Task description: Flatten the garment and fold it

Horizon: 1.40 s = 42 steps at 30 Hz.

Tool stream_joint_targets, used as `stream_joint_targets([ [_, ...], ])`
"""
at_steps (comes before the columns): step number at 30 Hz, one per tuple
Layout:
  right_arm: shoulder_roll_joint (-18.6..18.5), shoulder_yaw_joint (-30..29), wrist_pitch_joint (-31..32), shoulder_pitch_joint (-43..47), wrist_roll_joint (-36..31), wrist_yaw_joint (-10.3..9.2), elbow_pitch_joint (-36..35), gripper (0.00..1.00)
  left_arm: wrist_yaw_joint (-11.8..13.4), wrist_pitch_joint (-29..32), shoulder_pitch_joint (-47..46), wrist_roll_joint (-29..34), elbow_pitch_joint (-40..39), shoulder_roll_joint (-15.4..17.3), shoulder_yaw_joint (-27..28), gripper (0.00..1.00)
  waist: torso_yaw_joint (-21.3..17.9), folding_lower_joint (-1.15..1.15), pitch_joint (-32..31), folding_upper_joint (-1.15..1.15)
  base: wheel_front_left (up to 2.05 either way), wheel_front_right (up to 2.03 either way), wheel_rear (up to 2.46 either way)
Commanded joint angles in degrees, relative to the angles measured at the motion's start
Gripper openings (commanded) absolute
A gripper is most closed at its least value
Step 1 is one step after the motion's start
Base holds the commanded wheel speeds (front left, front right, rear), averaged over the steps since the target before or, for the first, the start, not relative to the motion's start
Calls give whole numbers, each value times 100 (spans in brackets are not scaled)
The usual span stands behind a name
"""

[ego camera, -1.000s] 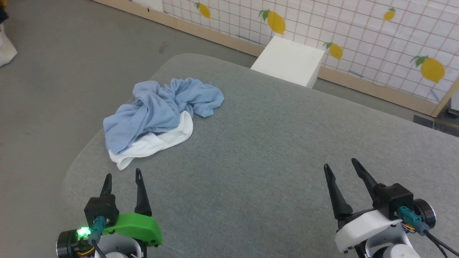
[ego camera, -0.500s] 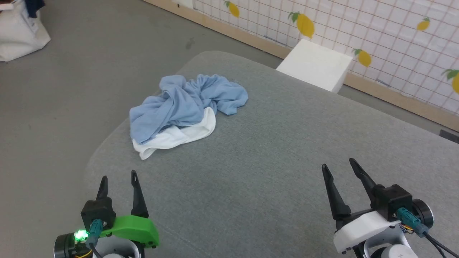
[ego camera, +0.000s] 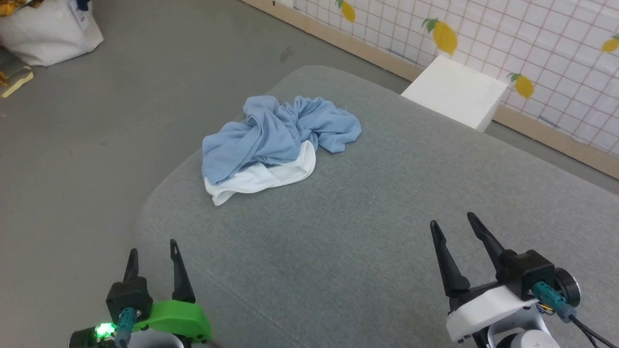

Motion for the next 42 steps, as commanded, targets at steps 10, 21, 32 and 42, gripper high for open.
stream_joint_targets([
  [10, -4, 177, 264, -429, -334, -10, -410, 100, -189, 14, -1007, -649, 233, 65, 153, 100, -543, 0, 1176, 0, 0, 0, 0],
  [21, -455, 437, 498, -1237, -322, -10, -890, 100, -800, 1100, -3873, -1468, 1377, 679, 626, 100, -1874, 0, 3089, 0, 0, 0, 0],
  [32, -481, 427, 214, -1788, -160, -10, -802, 100, -1039, 3532, -4691, -2438, 2607, 1398, 998, 100, -2854, 0, 3979, 0, 0, 0, 0],
  [42, -248, 394, -180, -1734, -18, -10, -218, 100, -453, 5731, -3419, -2872, 2547, 1565, 1022, 0, -3127, 0, 3270, 0, 0, 0, 0],
])
